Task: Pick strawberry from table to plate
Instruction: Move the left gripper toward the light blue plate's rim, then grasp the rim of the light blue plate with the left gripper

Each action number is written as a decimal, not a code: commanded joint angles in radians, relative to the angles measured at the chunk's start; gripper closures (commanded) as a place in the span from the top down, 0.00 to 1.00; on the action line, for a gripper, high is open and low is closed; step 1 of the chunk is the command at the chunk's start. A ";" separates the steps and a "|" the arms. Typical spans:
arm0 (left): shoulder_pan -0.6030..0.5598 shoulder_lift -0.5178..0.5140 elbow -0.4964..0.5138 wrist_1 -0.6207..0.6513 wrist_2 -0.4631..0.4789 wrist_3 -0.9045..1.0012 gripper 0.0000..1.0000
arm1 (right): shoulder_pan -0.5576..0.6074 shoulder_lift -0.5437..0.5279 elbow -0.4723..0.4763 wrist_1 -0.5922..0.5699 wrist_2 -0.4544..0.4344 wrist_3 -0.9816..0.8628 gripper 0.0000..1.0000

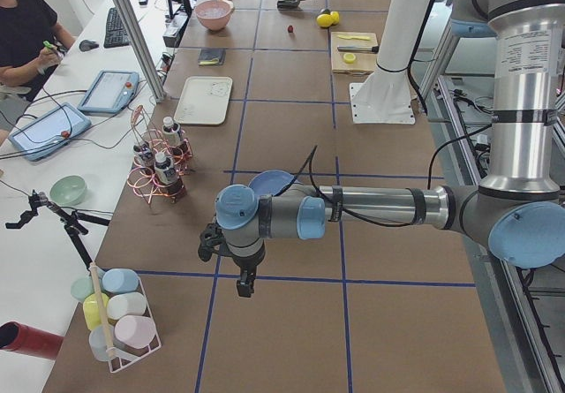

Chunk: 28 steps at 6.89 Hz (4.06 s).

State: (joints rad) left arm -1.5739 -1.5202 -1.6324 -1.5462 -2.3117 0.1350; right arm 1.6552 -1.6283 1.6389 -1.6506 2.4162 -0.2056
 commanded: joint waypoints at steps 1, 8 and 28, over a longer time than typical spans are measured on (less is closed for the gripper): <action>0.000 -0.002 -0.012 0.000 0.000 0.000 1.00 | 0.000 0.001 0.002 0.000 0.000 0.000 1.00; 0.236 0.142 -0.038 -0.687 -0.035 -0.629 1.00 | -0.011 0.090 0.006 0.005 0.044 0.158 1.00; 0.701 0.112 -0.002 -0.979 0.192 -1.238 0.00 | -0.012 0.079 0.007 0.031 0.080 0.163 1.00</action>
State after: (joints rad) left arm -0.8679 -1.4191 -1.5985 -2.5358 -2.1105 -1.1041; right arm 1.6429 -1.5491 1.6453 -1.6192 2.4955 -0.0438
